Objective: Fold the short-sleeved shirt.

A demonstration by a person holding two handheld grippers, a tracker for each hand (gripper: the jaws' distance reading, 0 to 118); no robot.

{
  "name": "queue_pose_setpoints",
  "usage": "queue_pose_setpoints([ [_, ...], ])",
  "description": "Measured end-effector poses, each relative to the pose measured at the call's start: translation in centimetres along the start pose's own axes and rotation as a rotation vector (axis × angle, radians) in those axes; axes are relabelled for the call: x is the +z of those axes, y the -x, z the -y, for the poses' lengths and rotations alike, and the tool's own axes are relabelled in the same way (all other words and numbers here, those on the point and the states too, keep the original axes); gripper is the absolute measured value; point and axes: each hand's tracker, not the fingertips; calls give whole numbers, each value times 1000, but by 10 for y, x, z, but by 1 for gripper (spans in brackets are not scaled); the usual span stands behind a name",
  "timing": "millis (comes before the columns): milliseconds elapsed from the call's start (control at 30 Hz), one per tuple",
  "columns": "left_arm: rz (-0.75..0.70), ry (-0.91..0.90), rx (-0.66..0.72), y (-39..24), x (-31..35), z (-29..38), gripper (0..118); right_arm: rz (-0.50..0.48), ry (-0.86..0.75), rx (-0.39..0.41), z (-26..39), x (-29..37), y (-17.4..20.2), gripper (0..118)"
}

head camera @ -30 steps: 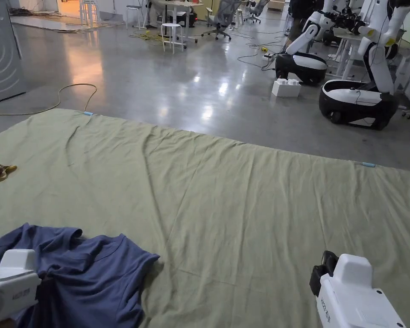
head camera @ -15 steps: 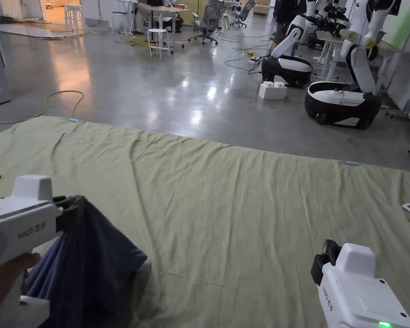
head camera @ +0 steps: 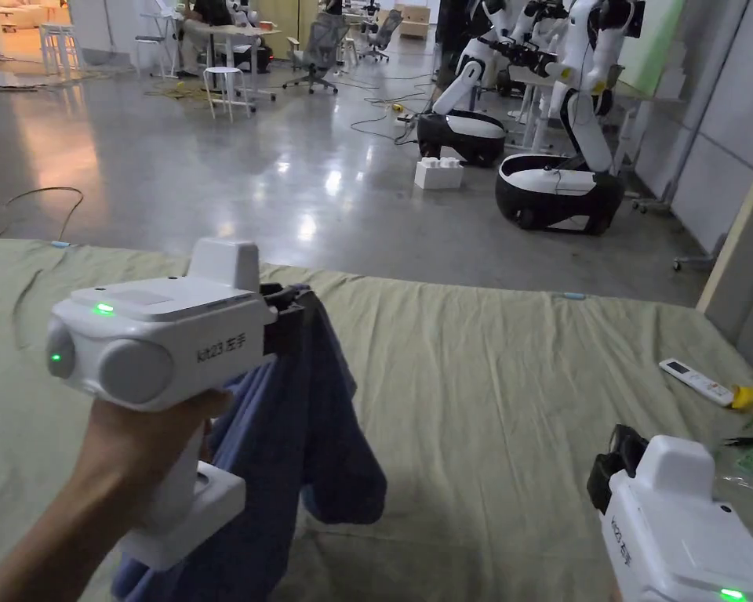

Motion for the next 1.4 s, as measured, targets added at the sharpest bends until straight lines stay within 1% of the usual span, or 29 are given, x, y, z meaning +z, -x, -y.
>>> queue_pose_setpoints([
  [167,112,52,-11,-61,-42,23,4,48,-20,3,-2,7,-28,0],
  [400,276,201,-22,-124,-69,100,4,96,1,-2,7,11,-55,0],
  [500,291,283,-59,-143,-74,138,4,107,16,-1,13,11,-60,0],
  [600,272,313,-59,-151,-77,167,6,109,37,-5,20,11,-60,0],
  [633,267,322,-54,-151,-77,174,17,107,44,-4,22,10,-59,0],
  [667,258,336,-54,-152,-77,178,30,104,51,-1,24,10,-58,0],
  [700,255,347,-56,-151,-76,180,44,99,57,2,25,9,-57,0],
  [733,248,356,-55,-149,-74,181,62,92,64,6,26,8,-55,0],
  [767,234,347,-52,-145,-70,179,69,86,67,10,26,8,-54,0],
  [800,226,330,-50,-142,-69,174,70,80,69,14,26,8,-52,0],
  [900,189,238,-23,-122,-55,156,70,58,64,22,21,7,-44,0],
  [1000,74,142,-6,-96,-36,132,70,33,50,26,13,6,-33,0],
  [1133,-137,34,-25,-56,-19,114,69,2,23,36,3,6,-14,0],
  [1200,-218,-19,-18,-38,-5,108,68,-12,7,39,-1,7,-3,0],
  [1233,-249,-35,-13,-32,0,107,62,-17,-2,42,-2,7,1,0],
  [1267,-292,-55,-20,-24,8,107,54,-24,-15,47,-5,8,7,0],
  [1300,-330,-72,-27,-19,14,106,43,-28,-16,45,-6,8,12,0],
  [1333,-372,-81,-42,-12,19,106,25,-35,-24,46,-7,8,16,0],
  [1367,-405,-94,-55,-6,25,107,17,-43,-33,48,-8,8,20,0],
  [1400,-417,-99,-59,-1,31,107,16,-49,-40,56,-9,7,24,0],
])
